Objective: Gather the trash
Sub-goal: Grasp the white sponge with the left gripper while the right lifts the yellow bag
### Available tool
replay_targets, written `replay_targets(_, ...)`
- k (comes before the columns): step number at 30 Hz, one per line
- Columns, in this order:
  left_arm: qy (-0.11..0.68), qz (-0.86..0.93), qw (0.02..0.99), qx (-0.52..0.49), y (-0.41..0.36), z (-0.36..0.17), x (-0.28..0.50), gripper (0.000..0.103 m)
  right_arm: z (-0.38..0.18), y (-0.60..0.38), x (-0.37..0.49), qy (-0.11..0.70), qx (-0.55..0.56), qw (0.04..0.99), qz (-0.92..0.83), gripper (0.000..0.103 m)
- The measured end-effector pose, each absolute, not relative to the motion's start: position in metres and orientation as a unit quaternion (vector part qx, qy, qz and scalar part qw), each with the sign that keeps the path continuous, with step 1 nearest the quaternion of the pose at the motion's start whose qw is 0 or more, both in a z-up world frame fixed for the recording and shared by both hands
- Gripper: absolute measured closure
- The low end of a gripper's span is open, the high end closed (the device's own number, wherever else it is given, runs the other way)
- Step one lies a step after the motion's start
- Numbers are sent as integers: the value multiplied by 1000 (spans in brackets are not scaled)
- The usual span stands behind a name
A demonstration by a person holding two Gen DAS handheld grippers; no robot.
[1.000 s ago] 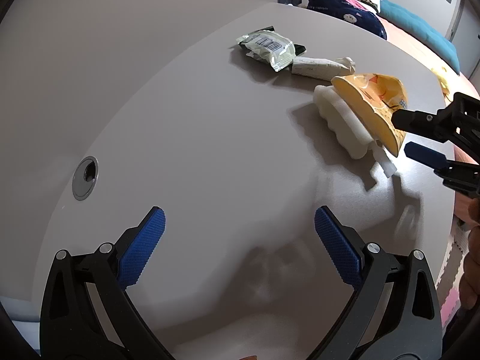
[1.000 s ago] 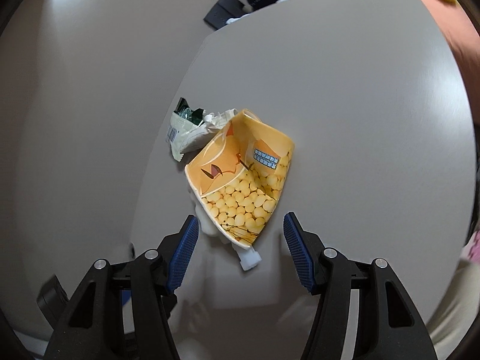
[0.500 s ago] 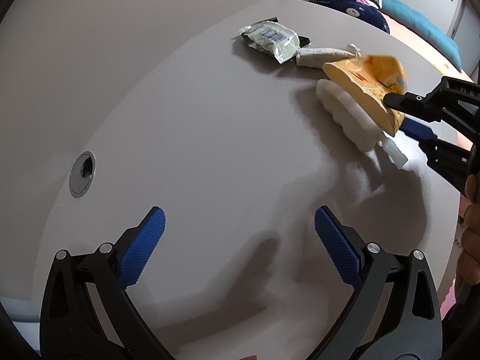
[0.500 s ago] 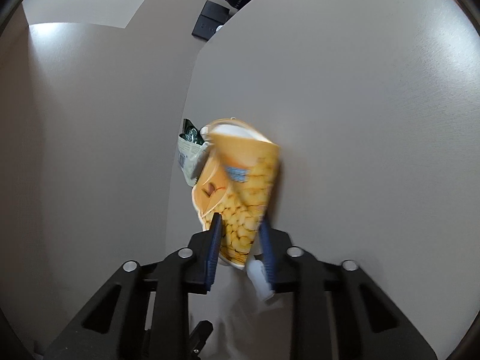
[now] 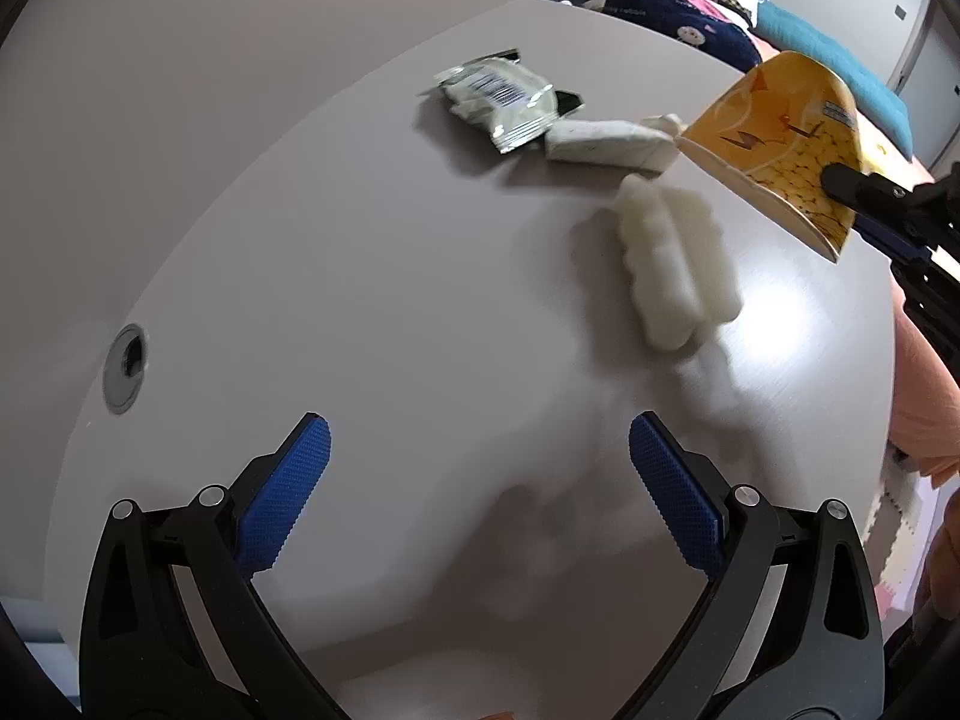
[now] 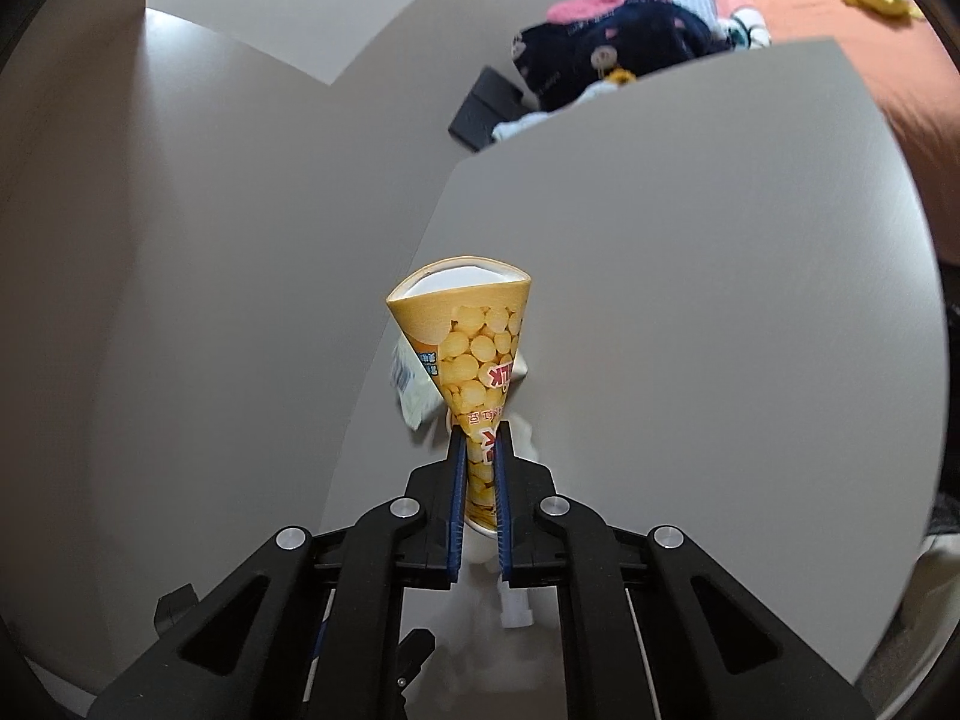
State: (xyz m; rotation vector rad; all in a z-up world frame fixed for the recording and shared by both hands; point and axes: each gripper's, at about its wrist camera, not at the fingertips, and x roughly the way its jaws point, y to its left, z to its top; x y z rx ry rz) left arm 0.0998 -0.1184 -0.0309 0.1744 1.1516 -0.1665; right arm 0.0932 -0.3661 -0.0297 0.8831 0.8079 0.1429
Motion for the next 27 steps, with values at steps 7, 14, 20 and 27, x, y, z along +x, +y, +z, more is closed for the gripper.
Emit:
replay_targets(7, 544, -91, 830, 82, -152, -30, 117, 6, -21, -405, 91, 376, 415, 827, 42, 93)
replay_targets(14, 545, -92, 830, 76, -177, -34, 139, 6, -11, -438, 99, 374, 380, 846, 4, 93)
replay_targets(20, 535, -85, 837, 78, -196, -35, 156, 7, 1, -464, 103, 373, 348, 860, -28, 93)
replay_targets(27, 545, -87, 831, 74, -210, -43, 165, 19, 6, -483, 104, 375, 336, 863, -44, 93)
